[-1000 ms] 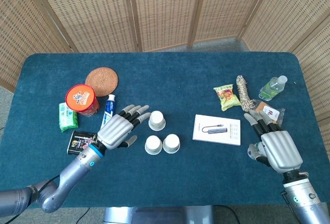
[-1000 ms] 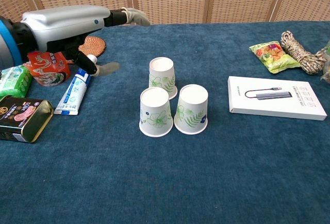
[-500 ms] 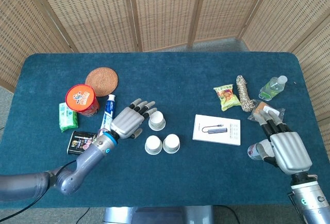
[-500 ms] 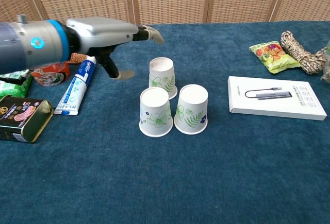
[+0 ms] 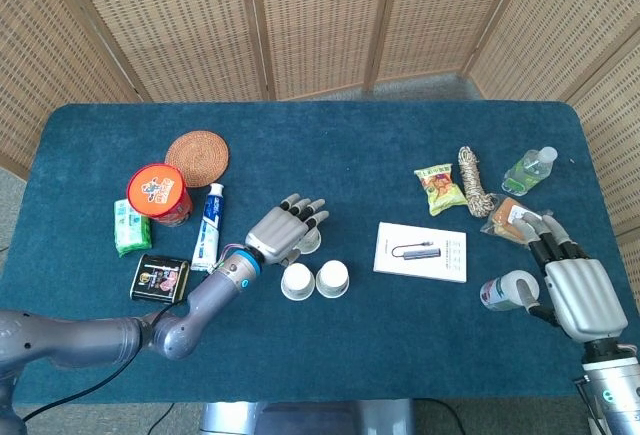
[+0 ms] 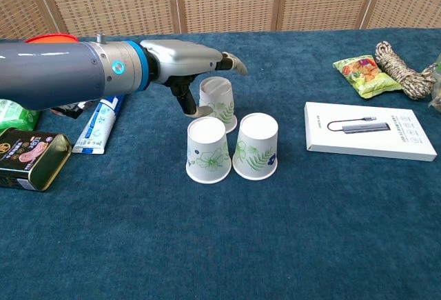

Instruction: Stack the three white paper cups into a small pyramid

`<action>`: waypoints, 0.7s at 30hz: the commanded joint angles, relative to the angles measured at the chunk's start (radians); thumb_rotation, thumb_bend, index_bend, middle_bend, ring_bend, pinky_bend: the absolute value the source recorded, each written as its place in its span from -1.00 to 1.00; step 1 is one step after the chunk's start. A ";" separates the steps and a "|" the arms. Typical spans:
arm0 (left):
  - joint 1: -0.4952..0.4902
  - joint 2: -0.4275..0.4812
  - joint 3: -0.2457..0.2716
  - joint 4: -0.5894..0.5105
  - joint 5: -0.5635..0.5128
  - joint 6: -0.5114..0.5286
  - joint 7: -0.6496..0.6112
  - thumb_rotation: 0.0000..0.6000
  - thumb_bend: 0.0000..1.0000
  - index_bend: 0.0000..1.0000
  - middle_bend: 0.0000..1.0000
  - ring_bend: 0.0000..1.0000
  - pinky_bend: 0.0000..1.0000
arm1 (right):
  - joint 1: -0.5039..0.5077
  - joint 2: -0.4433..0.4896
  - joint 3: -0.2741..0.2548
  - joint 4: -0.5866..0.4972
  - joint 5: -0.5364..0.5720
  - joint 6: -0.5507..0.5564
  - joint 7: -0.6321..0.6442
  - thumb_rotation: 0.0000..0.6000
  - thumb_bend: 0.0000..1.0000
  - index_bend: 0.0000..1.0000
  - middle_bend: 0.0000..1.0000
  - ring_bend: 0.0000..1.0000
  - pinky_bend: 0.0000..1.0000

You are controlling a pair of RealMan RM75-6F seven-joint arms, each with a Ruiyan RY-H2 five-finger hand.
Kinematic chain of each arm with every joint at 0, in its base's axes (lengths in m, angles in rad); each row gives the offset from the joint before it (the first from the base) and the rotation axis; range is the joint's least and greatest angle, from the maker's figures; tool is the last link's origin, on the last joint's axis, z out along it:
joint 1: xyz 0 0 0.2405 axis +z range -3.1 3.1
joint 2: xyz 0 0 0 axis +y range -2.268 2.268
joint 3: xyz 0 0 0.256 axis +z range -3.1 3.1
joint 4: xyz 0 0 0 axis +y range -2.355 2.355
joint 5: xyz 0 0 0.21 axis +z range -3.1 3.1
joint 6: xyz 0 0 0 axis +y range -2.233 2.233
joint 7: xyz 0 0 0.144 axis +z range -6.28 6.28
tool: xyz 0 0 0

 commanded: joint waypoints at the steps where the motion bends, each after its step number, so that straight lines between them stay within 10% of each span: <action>1: -0.012 -0.015 0.005 0.021 -0.016 -0.006 -0.013 1.00 -0.04 -1.00 -1.00 -1.00 -0.82 | -0.002 0.002 0.001 0.006 0.002 0.000 0.007 1.00 -0.04 -0.92 -1.00 -1.00 -0.41; 21: -0.035 -0.068 0.018 0.114 -0.003 0.008 -0.106 1.00 -0.04 -0.43 -0.88 -0.87 -0.02 | 0.003 -0.005 0.015 0.016 0.027 -0.019 0.014 1.00 -0.04 -0.93 -1.00 -1.00 -0.41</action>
